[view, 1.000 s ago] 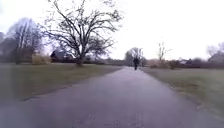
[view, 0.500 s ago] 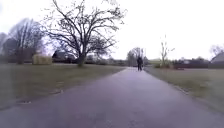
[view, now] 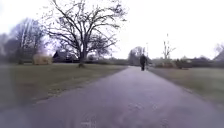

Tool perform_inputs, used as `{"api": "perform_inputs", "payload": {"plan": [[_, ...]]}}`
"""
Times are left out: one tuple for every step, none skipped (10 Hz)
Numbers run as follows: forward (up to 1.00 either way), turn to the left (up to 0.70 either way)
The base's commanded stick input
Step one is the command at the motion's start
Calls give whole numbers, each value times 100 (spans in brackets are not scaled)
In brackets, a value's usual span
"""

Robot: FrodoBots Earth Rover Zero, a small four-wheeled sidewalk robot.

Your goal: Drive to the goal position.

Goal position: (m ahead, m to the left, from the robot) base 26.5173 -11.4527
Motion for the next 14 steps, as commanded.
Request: {"api": "perform_inputs", "payload": {"plan": [[100,-6],[100,-23],[100,-40],[100,-40],[100,-38],[100,-30],[100,-11],[100,0],[100,0],[100,0],[100,0],[100,0],[100,0],[100,0]]}}
